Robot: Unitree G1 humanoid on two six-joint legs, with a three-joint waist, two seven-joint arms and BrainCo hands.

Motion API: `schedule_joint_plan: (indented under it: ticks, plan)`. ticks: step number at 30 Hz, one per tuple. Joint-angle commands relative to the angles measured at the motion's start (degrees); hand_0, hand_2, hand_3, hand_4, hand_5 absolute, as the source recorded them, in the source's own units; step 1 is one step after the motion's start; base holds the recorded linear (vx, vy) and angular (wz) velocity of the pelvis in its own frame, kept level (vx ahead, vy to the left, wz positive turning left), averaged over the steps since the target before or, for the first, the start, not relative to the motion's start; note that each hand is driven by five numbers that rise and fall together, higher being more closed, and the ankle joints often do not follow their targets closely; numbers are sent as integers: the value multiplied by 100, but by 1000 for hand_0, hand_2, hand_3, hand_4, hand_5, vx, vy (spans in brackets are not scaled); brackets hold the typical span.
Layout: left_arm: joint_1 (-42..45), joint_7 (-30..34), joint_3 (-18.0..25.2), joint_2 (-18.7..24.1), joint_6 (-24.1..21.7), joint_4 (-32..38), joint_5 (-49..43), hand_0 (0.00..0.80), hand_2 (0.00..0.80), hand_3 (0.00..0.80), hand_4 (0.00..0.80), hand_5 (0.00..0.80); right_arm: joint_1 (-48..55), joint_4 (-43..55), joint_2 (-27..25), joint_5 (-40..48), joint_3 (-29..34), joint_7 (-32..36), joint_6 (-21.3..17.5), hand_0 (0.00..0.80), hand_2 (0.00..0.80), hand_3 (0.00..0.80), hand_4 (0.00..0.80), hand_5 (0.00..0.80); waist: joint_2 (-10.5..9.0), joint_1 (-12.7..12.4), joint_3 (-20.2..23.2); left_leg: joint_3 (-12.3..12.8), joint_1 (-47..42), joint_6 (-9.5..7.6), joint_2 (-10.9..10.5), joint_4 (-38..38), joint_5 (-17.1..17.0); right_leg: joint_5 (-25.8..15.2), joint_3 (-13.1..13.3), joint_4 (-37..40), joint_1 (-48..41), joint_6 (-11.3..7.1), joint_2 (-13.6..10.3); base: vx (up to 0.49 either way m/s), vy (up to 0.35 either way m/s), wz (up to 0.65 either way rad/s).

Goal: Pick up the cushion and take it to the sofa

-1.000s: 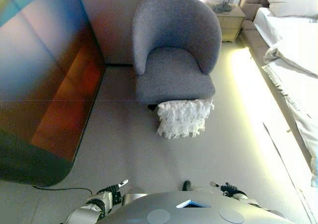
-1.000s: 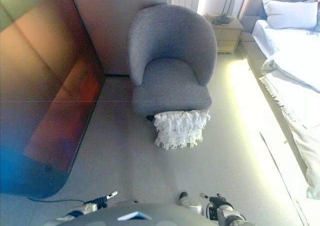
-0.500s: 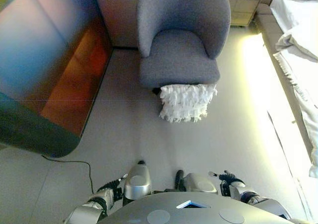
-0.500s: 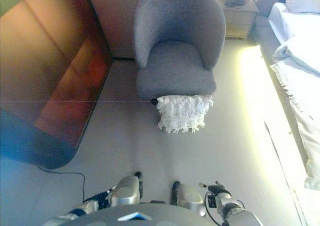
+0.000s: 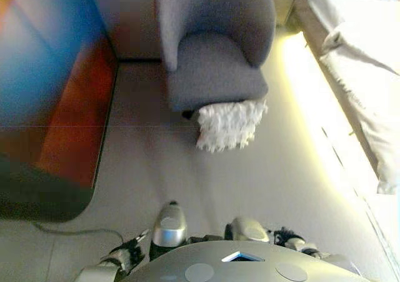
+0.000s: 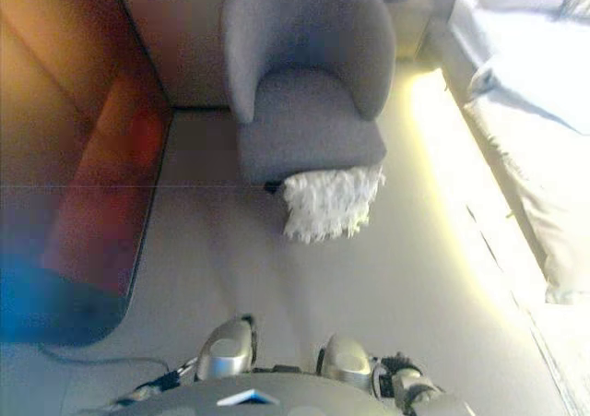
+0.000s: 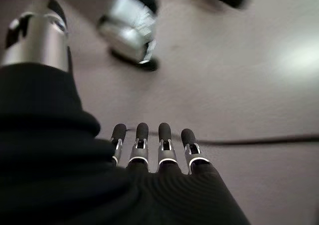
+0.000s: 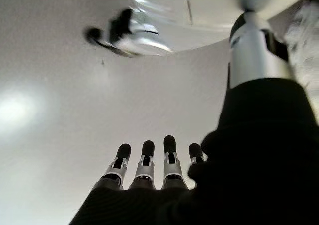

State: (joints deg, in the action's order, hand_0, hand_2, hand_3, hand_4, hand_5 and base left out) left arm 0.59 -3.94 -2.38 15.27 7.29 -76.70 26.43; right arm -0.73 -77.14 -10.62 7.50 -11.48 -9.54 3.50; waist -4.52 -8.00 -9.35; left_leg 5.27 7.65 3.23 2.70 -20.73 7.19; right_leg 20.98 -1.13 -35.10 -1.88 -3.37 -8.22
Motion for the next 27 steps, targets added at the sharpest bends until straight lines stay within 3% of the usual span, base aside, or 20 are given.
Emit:
schedule_joint_plan:
  ticks: [1, 2, 4, 6, 8, 10, 14, 19, 23, 24, 27]
  plan:
    - [26, 186, -290, -104, -86, 72, -510, 0, 0, 0, 0, 0, 29, 459, -125, 349, -134, -64, -364, 0, 0, 0, 0, 0, 181, -79, 373, -423, 711, -498, -38, 977, -850, -1082, -205, 437, -913, -285, 231, 451, -28, -14]
    - [-29, 216, -331, -49, -91, 73, -573, 0, 0, 0, 0, 0, -23, 495, -134, 440, -132, -77, -393, 0, 0, 0, 0, 0, 198, -94, 410, -417, 700, -520, -61, 997, -828, -1126, -280, 568, -820, -278, 264, 430, -56, -5]
    - [-155, 158, -353, 49, -47, 112, -369, 0, 0, 0, 0, 0, -185, 535, -173, 432, -121, -27, -381, 0, 0, 0, 0, 0, 192, -117, 422, -292, 585, -561, -189, 1038, -735, -1124, -713, 1111, -650, -305, 105, 327, -48, 2]
    - [-263, 73, -363, 61, 92, 192, -185, 0, 0, 0, 0, 0, -305, 549, -215, 462, -149, 20, -384, 0, 0, 0, 0, 0, 280, -99, 397, -231, 399, -518, -202, 1093, -662, -996, -1079, 1715, -383, -209, 14, 278, -55, -42]
    - [-381, -39, -454, 29, 212, 213, -122, 0, 0, 0, 0, 0, -416, 600, -287, 553, -175, 87, -415, 0, 0, 0, 0, 0, 342, -18, 295, -182, 213, -398, -221, 993, -471, -1109, -1323, 2176, -1, -145, -101, 285, -74, -59]
    - [-499, -124, -503, -44, 287, 217, -83, 0, 0, 0, 0, 0, -525, 702, -365, 842, -229, 69, -516, 0, 0, 0, 0, 0, 388, 105, 110, -15, 138, -301, -179, 729, -281, -1567, -1477, 2516, 358, -161, -283, 195, -70, -54]
    - [-552, -266, -383, -217, 188, 162, 43, 0, 0, 0, 0, 0, -607, 908, -517, 578, -169, 191, -678, 0, 0, 0, 0, 0, 268, 366, -50, 433, -8, -245, -195, 114, 319, -2676, -1489, 3594, 560, -475, -781, 345, -128, -14]
    - [-460, -371, -113, -120, 234, 207, 77, 0, 0, 0, 0, 0, -242, 986, -497, 117, -147, 368, -714, 0, 0, 0, 0, 0, 131, 510, 2, 359, -520, -307, -185, -309, 1069, -3313, -1381, 4010, 739, -681, -1380, 575, -289, -14]
    - [-352, -429, 43, -63, 322, 207, -134, 0, 0, 0, 0, 0, -51, 959, -428, -215, -148, 290, -858, 0, 0, 0, 0, 0, 65, 559, 46, 126, -800, -325, -22, -474, 1400, -3265, -1163, 3941, 596, -724, -1402, 524, -418, 11]
    - [-325, -456, 94, -77, 327, 182, -204, 0, 0, 0, 0, 0, -48, 930, -418, -267, -213, 212, -852, 0, 0, 0, 0, 0, -30, 582, 72, 107, -812, -345, -30, -536, 1357, -3273, -1132, 3906, 614, -690, -1444, 433, -444, 14]
    - [-183, -547, 115, -106, 191, 140, -207, 0, 0, 0, 0, 0, -94, 914, -452, 24, -255, 238, -619, 0, 0, 0, 0, 0, -58, 557, 154, 34, -1025, -334, 51, -793, 1277, -3114, -1126, 3391, 635, -595, -1262, 436, -365, 15]
